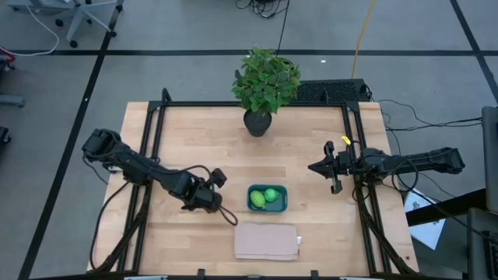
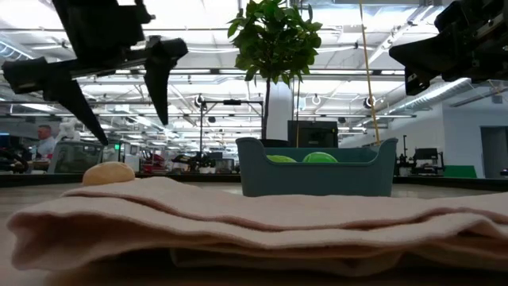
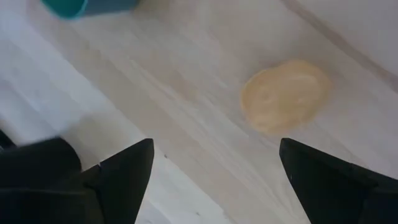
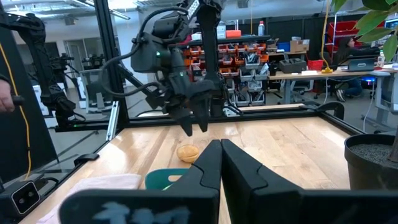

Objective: Pick and placing Produce into tupperware
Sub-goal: Put the brown potato into the blue bin

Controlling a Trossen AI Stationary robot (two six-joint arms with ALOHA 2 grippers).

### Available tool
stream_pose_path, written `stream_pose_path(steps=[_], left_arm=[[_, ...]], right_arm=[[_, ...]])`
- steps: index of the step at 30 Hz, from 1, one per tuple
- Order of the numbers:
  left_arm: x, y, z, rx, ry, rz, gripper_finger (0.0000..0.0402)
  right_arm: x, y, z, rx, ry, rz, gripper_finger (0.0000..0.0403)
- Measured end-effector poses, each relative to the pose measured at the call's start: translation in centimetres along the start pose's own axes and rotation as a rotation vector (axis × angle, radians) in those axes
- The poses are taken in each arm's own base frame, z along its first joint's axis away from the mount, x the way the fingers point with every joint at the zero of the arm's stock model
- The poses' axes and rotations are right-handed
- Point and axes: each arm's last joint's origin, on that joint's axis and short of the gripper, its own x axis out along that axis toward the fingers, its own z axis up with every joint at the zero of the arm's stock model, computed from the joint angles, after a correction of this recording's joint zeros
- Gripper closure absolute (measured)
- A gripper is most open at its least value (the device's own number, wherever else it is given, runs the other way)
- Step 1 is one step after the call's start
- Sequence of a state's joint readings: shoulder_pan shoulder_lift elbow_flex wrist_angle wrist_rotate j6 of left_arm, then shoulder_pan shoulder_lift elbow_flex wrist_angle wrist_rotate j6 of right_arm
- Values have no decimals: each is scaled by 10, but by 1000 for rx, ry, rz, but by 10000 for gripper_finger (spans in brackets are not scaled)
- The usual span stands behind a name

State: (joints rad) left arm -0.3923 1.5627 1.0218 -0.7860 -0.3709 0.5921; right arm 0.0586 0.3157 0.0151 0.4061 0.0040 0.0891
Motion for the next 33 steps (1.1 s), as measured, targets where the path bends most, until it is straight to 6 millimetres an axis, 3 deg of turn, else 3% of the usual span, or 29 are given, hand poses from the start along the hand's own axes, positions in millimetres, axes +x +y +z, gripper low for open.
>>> stream_pose_path(steps=[13,18,26,33], left_arm=[[-7,-21,9,109,15,-8,48],[-8,-17,9,-182,67,169,48],[-1,-8,2,-678,29,-24,48],[3,-1,-4,-995,43,-110,48]], right_arm=[[0,0,0,0,0,0,403],[0,0,0,0,0,0,403],[0,0,0,-3,-1,0,403],[0,0,0,3,-1,0,403]])
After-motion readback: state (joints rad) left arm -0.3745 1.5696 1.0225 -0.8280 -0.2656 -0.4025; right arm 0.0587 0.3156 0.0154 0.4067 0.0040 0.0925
